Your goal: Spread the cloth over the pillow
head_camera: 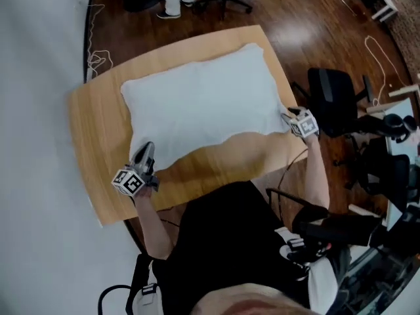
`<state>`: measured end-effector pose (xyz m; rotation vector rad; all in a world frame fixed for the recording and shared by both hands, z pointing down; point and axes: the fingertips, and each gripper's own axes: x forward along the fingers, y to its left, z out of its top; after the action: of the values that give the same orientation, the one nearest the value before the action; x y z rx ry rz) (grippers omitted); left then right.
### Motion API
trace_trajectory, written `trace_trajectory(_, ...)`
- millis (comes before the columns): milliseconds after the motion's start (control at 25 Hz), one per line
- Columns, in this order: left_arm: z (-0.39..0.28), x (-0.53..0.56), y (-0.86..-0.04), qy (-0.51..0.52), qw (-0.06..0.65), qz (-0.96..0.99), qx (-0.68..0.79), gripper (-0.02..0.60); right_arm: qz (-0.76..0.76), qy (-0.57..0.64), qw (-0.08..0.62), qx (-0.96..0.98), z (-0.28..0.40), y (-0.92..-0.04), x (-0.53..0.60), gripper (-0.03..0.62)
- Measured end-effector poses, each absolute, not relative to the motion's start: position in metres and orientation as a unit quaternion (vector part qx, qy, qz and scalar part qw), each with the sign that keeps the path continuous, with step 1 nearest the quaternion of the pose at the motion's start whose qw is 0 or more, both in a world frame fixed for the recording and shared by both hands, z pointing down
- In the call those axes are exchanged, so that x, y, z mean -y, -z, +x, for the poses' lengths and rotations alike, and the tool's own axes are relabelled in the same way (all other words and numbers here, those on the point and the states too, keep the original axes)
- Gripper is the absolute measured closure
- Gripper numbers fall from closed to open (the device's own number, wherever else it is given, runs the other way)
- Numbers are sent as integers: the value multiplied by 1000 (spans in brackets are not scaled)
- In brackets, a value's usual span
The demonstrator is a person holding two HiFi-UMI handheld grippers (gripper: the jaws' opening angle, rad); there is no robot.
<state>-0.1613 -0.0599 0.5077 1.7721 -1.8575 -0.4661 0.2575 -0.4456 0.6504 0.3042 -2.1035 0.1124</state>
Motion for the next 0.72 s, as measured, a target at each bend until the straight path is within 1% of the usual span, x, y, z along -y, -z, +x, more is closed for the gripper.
trace_trajectory(40,-166,75,-513,166,265,660,683,581,110,-46,490,863,243,-656,445,435)
trace_trajectory(80,-164,84,-532,150,284,657,682,581,96,-46,504,857,240,-665,444,450)
trace_trajectory(160,-151,88,-581,116,332,638,685,581,81,-42,549,831,266,-686,448,450)
trace_trajectory(200,-145,89,-594,112,346,630,686,581,84,-40,565,820,284,-692,457,450)
trace_trajectory(240,-141,90,-599,115,350,627,686,581,96,-40,567,817,295,-691,472,450)
trace_trajectory(320,-140,93,-598,119,350,626,686,581,138,-55,530,835,290,-673,517,450)
trace_trajectory(440,-141,92,-599,108,357,619,692,581,179,-106,433,877,234,-648,587,450)
trace_trajectory(520,-139,91,-601,98,362,610,698,581,169,-106,391,899,181,-645,628,450)
trace_trajectory(640,-138,95,-604,92,362,601,707,581,134,-71,387,909,107,-663,677,450)
trace_trajectory(720,-138,101,-606,85,365,595,711,581,110,-50,408,905,68,-685,694,450)
